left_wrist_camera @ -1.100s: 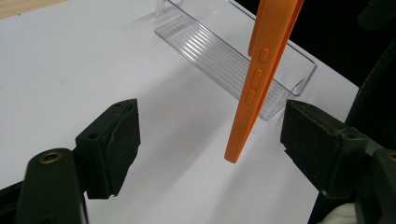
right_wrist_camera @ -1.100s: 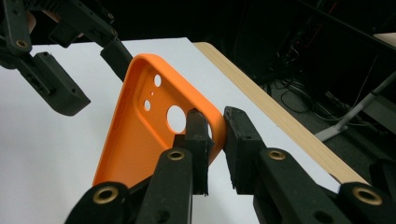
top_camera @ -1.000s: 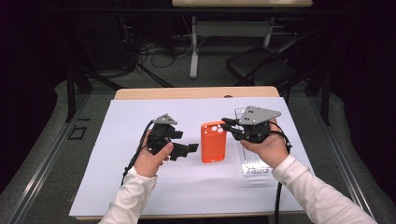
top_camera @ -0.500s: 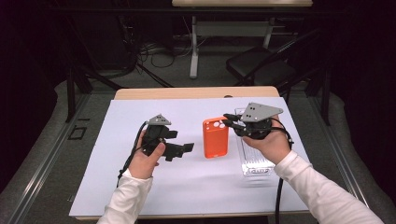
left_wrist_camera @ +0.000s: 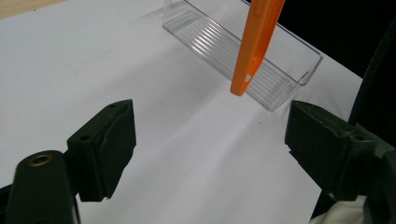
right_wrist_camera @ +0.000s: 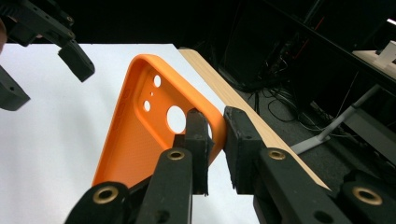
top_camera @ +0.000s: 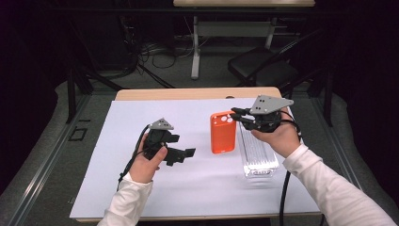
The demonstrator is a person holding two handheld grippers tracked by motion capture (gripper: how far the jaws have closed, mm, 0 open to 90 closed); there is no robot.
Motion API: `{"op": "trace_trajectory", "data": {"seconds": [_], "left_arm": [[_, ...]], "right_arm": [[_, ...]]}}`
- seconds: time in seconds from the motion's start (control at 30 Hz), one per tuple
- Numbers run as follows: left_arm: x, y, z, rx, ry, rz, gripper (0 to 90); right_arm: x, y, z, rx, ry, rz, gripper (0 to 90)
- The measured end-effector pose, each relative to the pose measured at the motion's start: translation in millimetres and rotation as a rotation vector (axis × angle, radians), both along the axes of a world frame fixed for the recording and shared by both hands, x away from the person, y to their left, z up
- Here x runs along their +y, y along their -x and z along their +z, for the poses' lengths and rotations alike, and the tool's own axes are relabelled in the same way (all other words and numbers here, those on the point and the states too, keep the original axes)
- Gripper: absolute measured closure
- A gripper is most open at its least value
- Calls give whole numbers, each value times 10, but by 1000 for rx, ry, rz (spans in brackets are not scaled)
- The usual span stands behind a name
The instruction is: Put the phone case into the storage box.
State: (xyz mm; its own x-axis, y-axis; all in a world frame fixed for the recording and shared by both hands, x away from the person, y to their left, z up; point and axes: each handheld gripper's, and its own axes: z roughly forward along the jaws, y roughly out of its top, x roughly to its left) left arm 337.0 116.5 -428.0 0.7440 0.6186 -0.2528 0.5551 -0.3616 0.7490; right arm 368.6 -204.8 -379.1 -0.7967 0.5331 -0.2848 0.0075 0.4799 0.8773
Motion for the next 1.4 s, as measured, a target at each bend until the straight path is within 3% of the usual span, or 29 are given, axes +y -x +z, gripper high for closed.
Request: {"op": "trace_trajectory", "data": {"seconds": [0.63, 1.4], "left_arm": [[71, 19, 12, -3, 17, 14, 171], [108, 13, 1, 0, 9, 29, 171]], "right_arm": [[-263, -217, 92, -23, 34, -49, 803], [-660, -488, 137, -43, 55, -138, 803]]}}
